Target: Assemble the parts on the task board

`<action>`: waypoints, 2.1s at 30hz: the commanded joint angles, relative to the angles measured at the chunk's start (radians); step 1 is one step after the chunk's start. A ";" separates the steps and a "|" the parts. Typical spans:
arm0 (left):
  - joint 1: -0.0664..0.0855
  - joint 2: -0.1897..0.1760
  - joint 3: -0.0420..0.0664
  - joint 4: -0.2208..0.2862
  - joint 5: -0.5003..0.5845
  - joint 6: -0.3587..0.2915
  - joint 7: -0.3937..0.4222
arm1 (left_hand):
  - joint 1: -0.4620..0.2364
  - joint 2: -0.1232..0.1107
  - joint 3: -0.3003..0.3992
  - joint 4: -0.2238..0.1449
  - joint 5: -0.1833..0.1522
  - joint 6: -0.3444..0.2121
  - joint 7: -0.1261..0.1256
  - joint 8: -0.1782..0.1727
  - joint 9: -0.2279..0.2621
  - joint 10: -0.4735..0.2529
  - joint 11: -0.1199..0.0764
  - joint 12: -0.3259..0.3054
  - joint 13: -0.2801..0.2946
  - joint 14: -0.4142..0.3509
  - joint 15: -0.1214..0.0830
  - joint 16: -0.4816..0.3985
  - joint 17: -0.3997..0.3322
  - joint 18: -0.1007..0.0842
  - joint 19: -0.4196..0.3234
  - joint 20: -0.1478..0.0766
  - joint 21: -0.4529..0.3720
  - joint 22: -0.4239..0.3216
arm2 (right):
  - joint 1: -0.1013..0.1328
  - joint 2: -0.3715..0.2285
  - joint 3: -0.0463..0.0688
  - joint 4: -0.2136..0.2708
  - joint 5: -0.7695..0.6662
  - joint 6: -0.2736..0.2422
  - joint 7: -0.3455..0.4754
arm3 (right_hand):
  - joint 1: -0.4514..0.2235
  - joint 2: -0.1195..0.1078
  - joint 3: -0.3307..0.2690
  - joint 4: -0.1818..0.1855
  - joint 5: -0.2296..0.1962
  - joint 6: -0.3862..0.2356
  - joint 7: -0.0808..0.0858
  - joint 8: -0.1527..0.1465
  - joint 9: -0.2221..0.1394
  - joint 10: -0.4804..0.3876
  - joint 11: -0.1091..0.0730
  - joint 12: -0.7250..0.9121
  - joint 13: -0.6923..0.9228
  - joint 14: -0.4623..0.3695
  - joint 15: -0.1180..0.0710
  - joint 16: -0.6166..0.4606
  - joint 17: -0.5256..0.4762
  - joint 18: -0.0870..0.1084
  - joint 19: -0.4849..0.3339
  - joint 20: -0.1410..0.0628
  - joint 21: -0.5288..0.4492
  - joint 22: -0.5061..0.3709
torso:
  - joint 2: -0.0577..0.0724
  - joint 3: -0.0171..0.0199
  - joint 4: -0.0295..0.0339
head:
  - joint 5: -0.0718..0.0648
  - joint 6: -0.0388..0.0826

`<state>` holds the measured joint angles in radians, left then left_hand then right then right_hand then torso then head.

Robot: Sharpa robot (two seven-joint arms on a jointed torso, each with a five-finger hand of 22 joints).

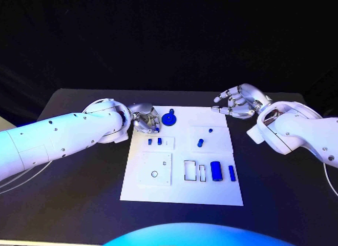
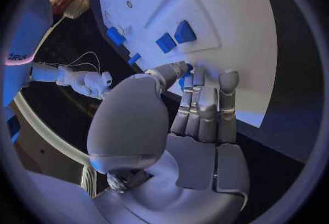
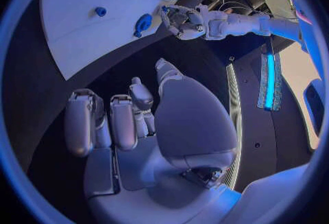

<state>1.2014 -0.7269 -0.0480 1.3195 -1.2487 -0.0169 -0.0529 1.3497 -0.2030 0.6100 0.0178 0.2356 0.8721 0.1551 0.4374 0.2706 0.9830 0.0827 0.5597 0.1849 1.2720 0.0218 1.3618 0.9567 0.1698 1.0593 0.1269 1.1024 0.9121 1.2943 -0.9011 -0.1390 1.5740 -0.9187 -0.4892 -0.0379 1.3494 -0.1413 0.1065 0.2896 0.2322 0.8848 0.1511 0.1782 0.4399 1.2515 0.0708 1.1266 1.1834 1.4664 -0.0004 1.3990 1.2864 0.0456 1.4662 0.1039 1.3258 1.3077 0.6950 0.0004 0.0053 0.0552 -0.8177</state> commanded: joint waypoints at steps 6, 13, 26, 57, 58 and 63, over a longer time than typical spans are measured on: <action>0.000 0.001 0.000 0.001 0.019 0.007 -0.003 | -0.010 -0.008 -0.001 -0.004 0.006 -0.021 0.008 -0.022 -0.006 -0.001 0.011 -0.010 -0.001 -0.011 0.004 -0.004 -0.005 -0.011 -0.010 0.006 -0.009 -0.005 | -0.001 -0.001 0.000 0.000 -0.010 0.003 0.010 | 0.009 -0.001 0.006 0.000 0.006 -0.006 0.001 0.004 -0.001 0.003 -0.004 -0.004 -0.003 0.033 -0.008 -0.005 -0.001 0.006 0.002 -0.007 -0.006 0.166 | 0.000 0.0000 -0.0002 | 0.001 0.001; 0.000 -0.001 0.000 0.003 0.023 0.005 -0.005 | -0.012 -0.011 -0.001 -0.004 0.007 -0.034 0.011 -0.037 -0.010 0.001 0.014 -0.012 0.000 -0.011 0.007 -0.002 -0.006 -0.011 -0.009 0.008 -0.009 -0.004 | -0.001 -0.001 0.000 -0.001 -0.010 0.003 0.010 | 0.009 -0.001 0.006 0.000 0.006 -0.006 0.001 0.004 -0.001 0.003 -0.004 -0.004 -0.003 0.033 -0.008 -0.005 -0.001 0.006 0.002 -0.007 -0.006 0.166 | 0.000 0.0001 -0.0001 | 0.000 -0.001; -0.001 -0.009 0.001 0.008 0.027 0.012 -0.005 | -0.013 -0.018 -0.003 -0.007 0.006 -0.044 0.010 -0.048 -0.013 -0.002 0.012 -0.013 0.003 -0.018 0.006 -0.004 -0.016 -0.008 -0.015 0.010 -0.016 -0.012 | -0.001 -0.001 0.000 -0.001 -0.010 0.002 0.010 | 0.008 -0.001 0.007 0.001 0.006 -0.006 0.001 0.004 -0.001 0.003 -0.004 -0.007 -0.006 0.032 -0.008 -0.007 -0.003 0.006 0.002 -0.007 -0.008 0.165 | 0.001 0.0001 -0.0007 | 0.000 0.000; -0.001 -0.090 0.014 0.021 0.373 -0.042 0.076 | 0.011 -0.007 0.011 -0.032 0.009 -0.064 0.030 -0.084 -0.020 -0.100 0.039 -0.010 0.020 -0.233 0.027 -0.129 -0.314 0.015 -0.139 0.017 -0.119 -0.116 | -0.001 -0.006 0.000 -0.020 -0.158 0.117 -0.039 | 0.163 -0.070 0.160 -0.001 -0.010 -0.006 0.006 0.008 -0.007 -0.218 0.005 -0.689 -0.616 0.024 -0.003 -0.058 -0.055 0.013 -0.008 -0.005 -0.061 0.151 | 0.000 0.0008 -0.0036 | -0.015 0.011; -0.001 -0.095 0.015 0.024 0.402 -0.045 0.084 | 0.010 -0.007 0.011 -0.033 0.009 -0.063 0.031 -0.084 -0.020 -0.102 0.040 -0.009 0.021 -0.244 0.028 -0.139 -0.332 0.015 -0.141 0.017 -0.121 -0.117 | -0.001 -0.006 0.000 -0.021 -0.166 0.125 -0.041 | 0.169 -0.075 0.173 -0.003 -0.009 -0.004 0.004 0.009 -0.008 -0.218 0.006 -0.712 -0.640 0.022 -0.002 -0.062 -0.060 0.014 -0.011 -0.004 -0.068 0.148 | 0.000 0.0008 -0.0035 | -0.018 0.012; 0.000 -0.129 0.019 0.045 0.662 -0.064 0.197 | -0.002 0.001 0.001 -0.033 0.008 -0.064 0.039 -0.091 -0.021 -0.133 0.049 0.012 0.023 -0.290 0.036 -0.227 -0.396 0.015 -0.175 0.024 -0.173 -0.146 | -0.001 -0.004 -0.002 -0.025 -0.295 0.170 -0.065 | 0.186 -0.107 0.246 -0.009 -0.022 0.017 0.000 0.011 -0.011 -0.202 0.009 -0.806 -0.747 0.021 0.001 -0.065 -0.062 0.016 -0.013 -0.002 -0.080 0.148 | 0.000 -0.0005 -0.0017 | -0.029 0.017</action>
<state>1.1999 -0.8548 -0.0296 1.3569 -0.8365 -0.0506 0.0309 1.3519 -0.2074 0.6150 -0.0152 0.2402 0.8072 0.1904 0.3499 0.2501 0.8540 0.1324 0.5685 0.2063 0.9861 0.0574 1.1380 0.5628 0.1696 0.8880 0.1518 0.9310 0.7677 1.2939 -0.9063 -0.1407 1.5482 -1.0821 -0.3939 -0.0770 1.5391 -0.2380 0.3505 0.2815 0.2150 0.8971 0.1485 0.1859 0.4296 1.0441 0.0773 0.3225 0.4385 1.4662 -0.0038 1.3368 1.2250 0.0455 1.4569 0.1022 1.2511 1.3079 0.6950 0.0007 0.0027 0.0321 -0.8035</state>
